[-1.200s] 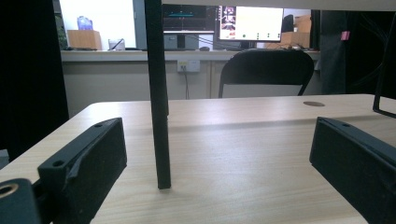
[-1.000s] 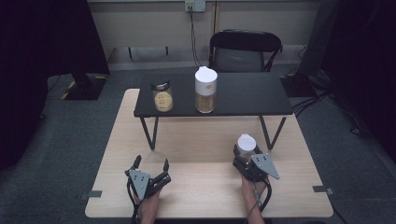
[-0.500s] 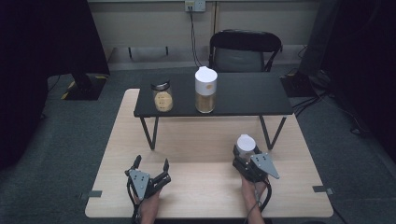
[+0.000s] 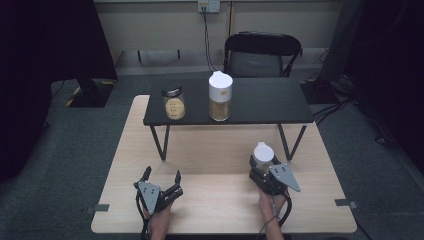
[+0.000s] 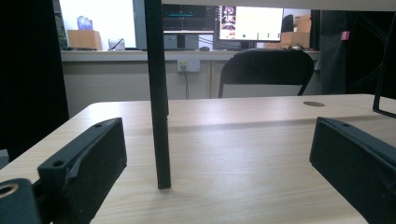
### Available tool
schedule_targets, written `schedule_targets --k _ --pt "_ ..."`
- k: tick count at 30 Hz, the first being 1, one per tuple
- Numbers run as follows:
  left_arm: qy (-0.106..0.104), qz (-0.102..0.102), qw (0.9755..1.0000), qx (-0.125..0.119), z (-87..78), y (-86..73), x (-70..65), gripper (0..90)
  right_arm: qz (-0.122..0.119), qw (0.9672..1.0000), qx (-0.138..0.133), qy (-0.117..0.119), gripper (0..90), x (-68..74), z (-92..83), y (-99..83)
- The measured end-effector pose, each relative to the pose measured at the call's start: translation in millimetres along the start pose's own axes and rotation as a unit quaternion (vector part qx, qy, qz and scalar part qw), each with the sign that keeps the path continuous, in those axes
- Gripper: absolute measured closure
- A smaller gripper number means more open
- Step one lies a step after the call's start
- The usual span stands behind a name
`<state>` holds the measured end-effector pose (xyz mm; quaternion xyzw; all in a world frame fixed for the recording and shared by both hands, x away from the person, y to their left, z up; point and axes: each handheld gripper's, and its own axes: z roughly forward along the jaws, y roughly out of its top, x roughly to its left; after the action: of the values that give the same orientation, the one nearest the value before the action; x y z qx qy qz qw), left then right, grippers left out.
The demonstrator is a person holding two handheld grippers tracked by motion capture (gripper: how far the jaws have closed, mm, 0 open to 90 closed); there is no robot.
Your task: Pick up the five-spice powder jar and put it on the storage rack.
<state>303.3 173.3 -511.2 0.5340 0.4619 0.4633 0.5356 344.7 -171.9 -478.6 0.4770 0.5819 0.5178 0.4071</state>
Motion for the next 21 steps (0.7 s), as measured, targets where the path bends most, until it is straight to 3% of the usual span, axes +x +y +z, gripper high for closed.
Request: schedule_targets --k 21 --pt "0.000 0.000 1.0000 0.000 0.0 0.0 0.0 3.4 -0.009 0.9998 -0.010 0.012 30.2 3.5 -9.1 21.9"
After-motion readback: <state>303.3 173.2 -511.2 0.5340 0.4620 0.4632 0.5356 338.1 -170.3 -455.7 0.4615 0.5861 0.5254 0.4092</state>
